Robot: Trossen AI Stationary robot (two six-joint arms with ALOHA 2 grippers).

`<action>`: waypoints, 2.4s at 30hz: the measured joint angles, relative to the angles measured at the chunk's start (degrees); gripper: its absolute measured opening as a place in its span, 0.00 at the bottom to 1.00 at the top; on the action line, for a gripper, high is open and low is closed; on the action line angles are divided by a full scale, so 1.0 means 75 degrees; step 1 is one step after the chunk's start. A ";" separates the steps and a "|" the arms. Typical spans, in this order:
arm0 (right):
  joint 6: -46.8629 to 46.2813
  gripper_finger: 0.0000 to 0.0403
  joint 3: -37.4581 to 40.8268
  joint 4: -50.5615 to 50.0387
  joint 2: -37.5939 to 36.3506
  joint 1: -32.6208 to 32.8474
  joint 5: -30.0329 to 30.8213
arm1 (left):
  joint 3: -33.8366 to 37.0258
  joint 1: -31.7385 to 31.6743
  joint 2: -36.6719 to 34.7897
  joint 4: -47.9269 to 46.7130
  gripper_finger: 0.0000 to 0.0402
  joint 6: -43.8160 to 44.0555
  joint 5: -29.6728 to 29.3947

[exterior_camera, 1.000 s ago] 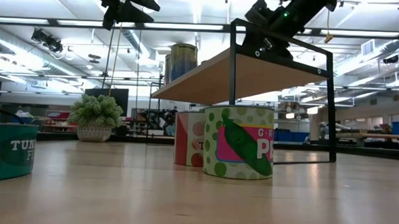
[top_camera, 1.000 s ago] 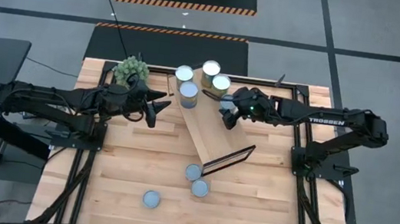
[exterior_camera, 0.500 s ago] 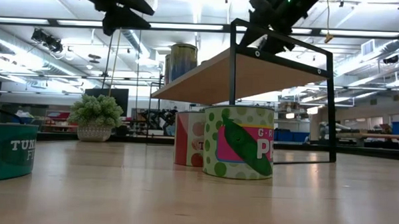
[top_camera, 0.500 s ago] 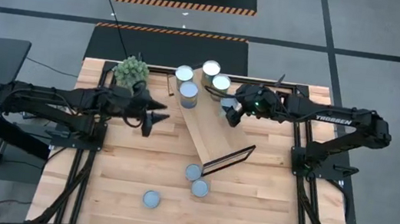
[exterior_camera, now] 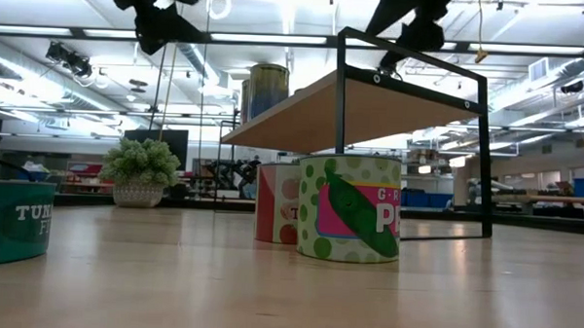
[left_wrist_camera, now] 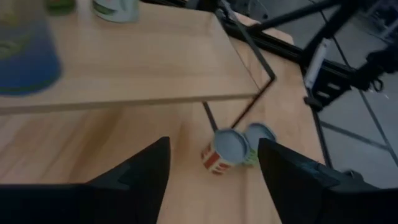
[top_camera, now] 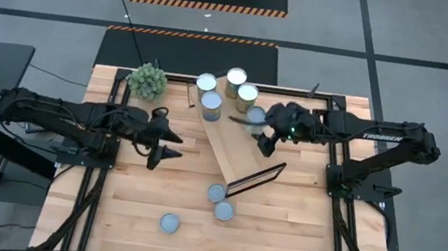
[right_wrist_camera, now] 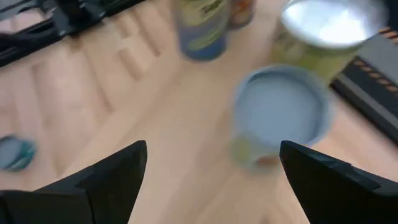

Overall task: Pick and place cans onto a shelf
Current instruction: Put the green can on the shelf

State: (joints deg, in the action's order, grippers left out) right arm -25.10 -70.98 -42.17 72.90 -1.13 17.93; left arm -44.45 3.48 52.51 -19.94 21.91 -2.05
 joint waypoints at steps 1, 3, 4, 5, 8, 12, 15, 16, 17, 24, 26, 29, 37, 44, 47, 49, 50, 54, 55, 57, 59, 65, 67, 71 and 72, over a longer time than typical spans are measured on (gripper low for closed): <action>-0.0169 0.93 0.0000 -0.0074 0.0003 0.0180 0.0000 | 0.0000 0.0093 0.0000 -0.0005 0.64 -0.0003 0.0001; -0.0548 0.93 0.0000 -0.0135 0.0003 0.0601 0.0045 | 0.0000 0.0268 0.0025 -0.0029 0.66 -0.0003 0.0002; -0.0748 0.93 0.0000 -0.0135 0.0003 0.0821 0.0170 | 0.0000 0.0356 0.0086 -0.0009 0.67 -0.0003 0.0000; -0.0918 0.93 0.0000 -0.0135 0.0003 0.1064 0.0345 | 0.0000 0.0427 0.0155 -0.0010 0.67 -0.0003 0.0001; -0.1273 0.93 0.0000 -0.0012 0.0003 0.1863 0.1047 | 0.0009 0.0697 0.0357 0.0039 0.67 -0.0003 -0.0002; -0.1721 0.93 0.0000 0.0012 0.0009 0.2893 0.1466 | 0.0006 0.1083 0.0782 0.0187 0.67 -0.0003 0.0001; -0.1936 0.93 0.0000 0.0009 0.0012 0.3561 0.1496 | 0.0006 0.1391 0.1040 0.0403 0.67 -0.0003 0.0001; -0.1953 0.93 0.0001 0.0001 0.0012 0.3765 0.1533 | 0.0006 0.1483 0.1149 0.0538 0.67 -0.0003 0.0001; -0.1986 0.93 0.0039 0.0025 0.0015 0.3979 0.1606 | 0.0006 0.1563 0.1266 0.0621 0.67 -0.0002 0.0001; -0.2665 0.93 0.0855 0.0274 0.0100 0.4886 0.1769 | 0.0007 0.2086 0.1967 0.1331 0.67 0.0872 -0.0001; -0.2837 0.93 0.1074 0.0489 0.0265 0.5047 0.1754 | 0.0009 0.2263 0.2087 0.1584 0.67 0.1178 -0.0006; -0.3031 0.93 0.1151 0.0773 0.0765 0.5237 0.1679 | 0.0009 0.2588 0.2196 0.1828 0.66 0.1644 -0.0182; -0.3800 0.93 0.1163 0.2355 0.2391 0.5877 0.1635 | 0.0003 0.3597 0.2273 0.2124 0.58 0.3030 -0.1445; -0.4491 0.93 0.1166 0.3044 0.3463 0.6287 0.1668 | -0.0002 0.4343 0.2270 0.2194 0.55 0.4203 -0.2000; -0.4720 0.93 0.1163 0.3233 0.3752 0.6410 0.1828 | -0.0096 0.4556 0.2270 0.2165 0.53 0.4140 -0.2209; -0.4722 0.93 0.1113 0.3248 0.3942 0.6471 0.2051 | -0.0134 0.4639 0.2267 0.2173 0.52 0.3980 -0.2373; -0.4724 0.93 0.1083 0.3256 0.4033 0.6486 0.2183 | -0.0134 0.4650 0.2267 0.2161 0.51 0.3883 -0.2413; -0.4628 0.93 0.0947 0.3391 0.4539 0.6472 0.2890 | -0.0134 0.4664 0.2267 0.2029 0.50 0.3634 -0.2495; -0.4552 0.93 0.0926 0.3461 0.4700 0.6414 0.3052 | -0.0134 0.4664 0.2267 0.1945 0.50 0.3634 -0.2508; -0.4480 0.93 0.0842 0.3516 0.4968 0.6282 0.3216 | -0.0134 0.4664 0.2267 0.1836 0.50 0.3659 -0.2508; -0.4631 0.93 0.0741 0.3518 0.5204 0.6090 0.3267 | -0.0134 0.4664 0.2267 0.1776 0.50 0.3690 -0.2503; -0.4892 0.93 0.0632 0.4215 0.5858 0.5391 0.3174 | -0.0137 0.4665 0.2267 0.1319 0.51 0.4233 -0.2515; -0.4098 0.93 0.0618 0.5709 0.6082 0.5078 0.2656 | -0.0137 0.4661 0.2267 0.0966 0.54 0.4310 -0.2526; -0.1928 0.93 0.0587 0.8358 0.6265 0.4645 0.1270 | -0.0137 0.4652 0.2267 0.0431 0.63 0.4370 -0.2416; -0.1891 0.92 0.0585 0.8372 0.6215 0.4608 0.1275 | -0.0137 0.4652 0.2267 0.0341 0.66 0.4261 -0.2341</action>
State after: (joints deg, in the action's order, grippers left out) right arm -39.28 -66.59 20.62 119.52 33.43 27.49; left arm -45.47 38.37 69.52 -17.39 53.87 -19.61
